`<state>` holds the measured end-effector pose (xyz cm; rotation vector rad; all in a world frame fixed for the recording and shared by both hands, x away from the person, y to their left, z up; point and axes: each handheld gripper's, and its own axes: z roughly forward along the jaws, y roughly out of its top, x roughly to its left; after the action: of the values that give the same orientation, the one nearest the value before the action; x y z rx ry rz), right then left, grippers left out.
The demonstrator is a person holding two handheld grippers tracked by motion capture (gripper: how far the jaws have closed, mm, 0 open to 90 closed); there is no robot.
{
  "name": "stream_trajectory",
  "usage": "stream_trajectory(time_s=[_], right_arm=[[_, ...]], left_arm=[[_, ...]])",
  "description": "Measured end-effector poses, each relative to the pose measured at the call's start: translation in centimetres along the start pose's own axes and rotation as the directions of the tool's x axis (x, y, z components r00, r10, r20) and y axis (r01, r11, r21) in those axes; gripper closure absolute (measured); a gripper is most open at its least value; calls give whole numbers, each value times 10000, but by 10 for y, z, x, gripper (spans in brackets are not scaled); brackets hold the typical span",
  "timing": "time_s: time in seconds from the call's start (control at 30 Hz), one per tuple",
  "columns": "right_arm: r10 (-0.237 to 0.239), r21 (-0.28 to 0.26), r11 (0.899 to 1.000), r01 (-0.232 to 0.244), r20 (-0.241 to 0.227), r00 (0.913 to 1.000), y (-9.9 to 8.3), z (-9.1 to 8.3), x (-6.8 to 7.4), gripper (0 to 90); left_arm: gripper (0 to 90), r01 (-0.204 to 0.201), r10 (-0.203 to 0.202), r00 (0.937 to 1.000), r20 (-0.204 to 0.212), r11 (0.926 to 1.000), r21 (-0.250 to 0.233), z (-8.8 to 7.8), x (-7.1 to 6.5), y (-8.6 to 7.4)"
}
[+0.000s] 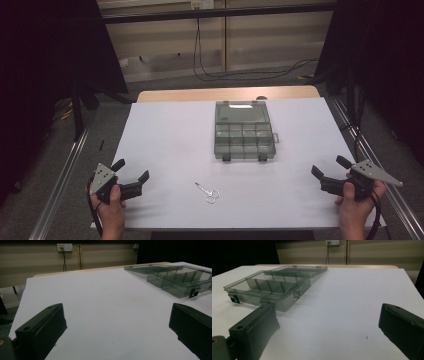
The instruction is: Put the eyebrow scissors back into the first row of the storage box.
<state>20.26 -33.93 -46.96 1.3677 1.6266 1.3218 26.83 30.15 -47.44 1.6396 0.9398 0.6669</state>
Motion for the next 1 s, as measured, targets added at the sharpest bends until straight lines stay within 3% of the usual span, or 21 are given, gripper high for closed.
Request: stream_trajectory(time_s=[0.23, 0.37, 0.5, 0.6, 0.67, 0.73, 1.0], right_arm=[[-74, 210, 9997, 80, -311, 9995, 5, 2, 6, 27], [-587, 450, 9970, 622, -760, 9954, 14, 8, 18, 34], [-725, 572, 9953, 787, -1028, 9921, 20, 13, 27, 33], [-943, 749, 9916, 1058, -1435, 9851, 27, 20, 39, 31], [-892, 765, 9918, 1020, -1558, 9838, 29, 22, 42, 31], [-799, 976, 9901, 1007, -1969, 9772, 36, 26, 51, 29], [-1180, 1367, 9785, 1542, -2420, 9631, 50, 39, 72, 29]], left_arm=[[5, -163, 163, 9999, 55, 9998, 138, 1, -1, -1], [5, -143, 143, 9999, -12, 9998, 106, 2, -3, -1], [5, -153, 153, 9999, 8, 9998, 146, 2, -3, -1], [5, -191, 192, 9998, -16, 9996, 208, 2, -4, -1], [4, -184, 184, 9998, -10, 9996, 204, 2, -4, -1], [4, -138, 138, 9999, 30, 9998, 149, 2, -4, -2], [4, -265, 264, 9996, 46, 9994, 222, 2, -4, -1]])
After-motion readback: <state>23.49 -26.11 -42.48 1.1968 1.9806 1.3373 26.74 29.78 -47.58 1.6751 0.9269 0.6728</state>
